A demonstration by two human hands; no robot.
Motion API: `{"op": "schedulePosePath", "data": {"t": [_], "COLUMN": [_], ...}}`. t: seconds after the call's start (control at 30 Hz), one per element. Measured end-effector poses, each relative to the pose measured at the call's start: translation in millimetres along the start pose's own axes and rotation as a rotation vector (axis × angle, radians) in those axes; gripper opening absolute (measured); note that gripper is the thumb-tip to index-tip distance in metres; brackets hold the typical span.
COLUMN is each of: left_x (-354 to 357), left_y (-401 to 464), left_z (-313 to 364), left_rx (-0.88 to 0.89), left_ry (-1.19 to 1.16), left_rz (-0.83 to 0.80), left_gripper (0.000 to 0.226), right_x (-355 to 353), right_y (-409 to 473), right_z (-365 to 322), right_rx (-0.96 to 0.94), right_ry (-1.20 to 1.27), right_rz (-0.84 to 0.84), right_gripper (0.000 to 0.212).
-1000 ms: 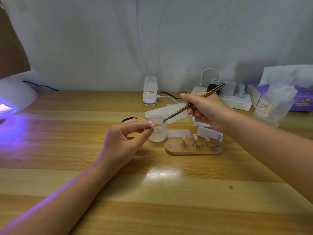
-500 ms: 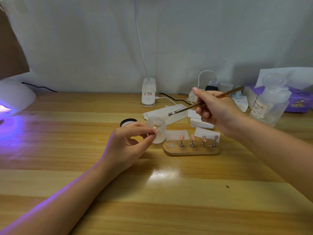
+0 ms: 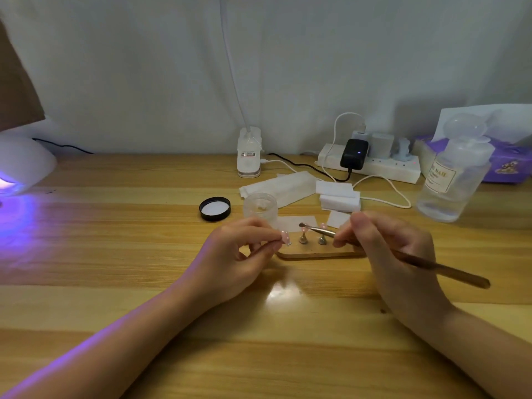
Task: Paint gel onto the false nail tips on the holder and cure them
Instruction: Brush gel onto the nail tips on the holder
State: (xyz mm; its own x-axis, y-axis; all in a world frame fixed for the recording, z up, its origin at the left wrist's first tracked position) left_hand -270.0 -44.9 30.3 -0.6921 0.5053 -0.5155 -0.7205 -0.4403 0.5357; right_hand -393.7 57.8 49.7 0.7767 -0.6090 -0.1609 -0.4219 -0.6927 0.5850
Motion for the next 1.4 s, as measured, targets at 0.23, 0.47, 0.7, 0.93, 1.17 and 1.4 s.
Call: {"op": "schedulePosePath", "data": {"t": [0.23,0.47,0.7,0.93,1.17,1.4], "left_x": [1.8,0.8,0.2,0.9,-0.9,-1.6], "left_y": [0.5,0.1,-0.7,0.1,0.7,0.6], "left_z": [-2.8,-4.2,-6.4,-4.0,-5.0,-7.8], "left_rx": [-0.029,-0.065,-0.086,-0.061,-0.063,-0.076], "left_ry": [0.007,0.011,0.0,0.005,0.008,-0.022], "left_rz": [-0.024,-0.024,-0.021,-0.022,-0.011,0.007], "left_gripper": [0.027,0.036,0.034,0.032,0.029,0.025], "right_x": [13.8,17.3,13.0,7.2,14.0,7.1], "right_y": [-6.2,-4.9,-8.0,-8.3,-7.4,-10.6], "right_z": [-15.1,-13.4,-8.0,-4.1,-5.3,1.2], "right_rx": [-0.202,-0.228,-0.161,-0.106,-0.109,-0.057], "right_ry": [-0.189,-0.236,-0.131,-0.07,-0.082,0.0], "right_rz": [-0.054,-0.067,-0.047,0.003,-0.041,-0.009], "right_gripper": [0.042,0.037,0.039,0.039,0.039,0.044]}}
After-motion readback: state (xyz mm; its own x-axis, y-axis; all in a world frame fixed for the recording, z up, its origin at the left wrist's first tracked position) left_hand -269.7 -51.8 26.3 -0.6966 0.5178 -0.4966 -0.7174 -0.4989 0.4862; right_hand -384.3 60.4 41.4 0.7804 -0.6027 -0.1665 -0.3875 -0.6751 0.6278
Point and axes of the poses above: each hand's wrist, its own y-axis towards the middle knuckle, its own x-axis out of the palm, z = x × y, the point moved 10 cm from there along y, towards the middle knuckle
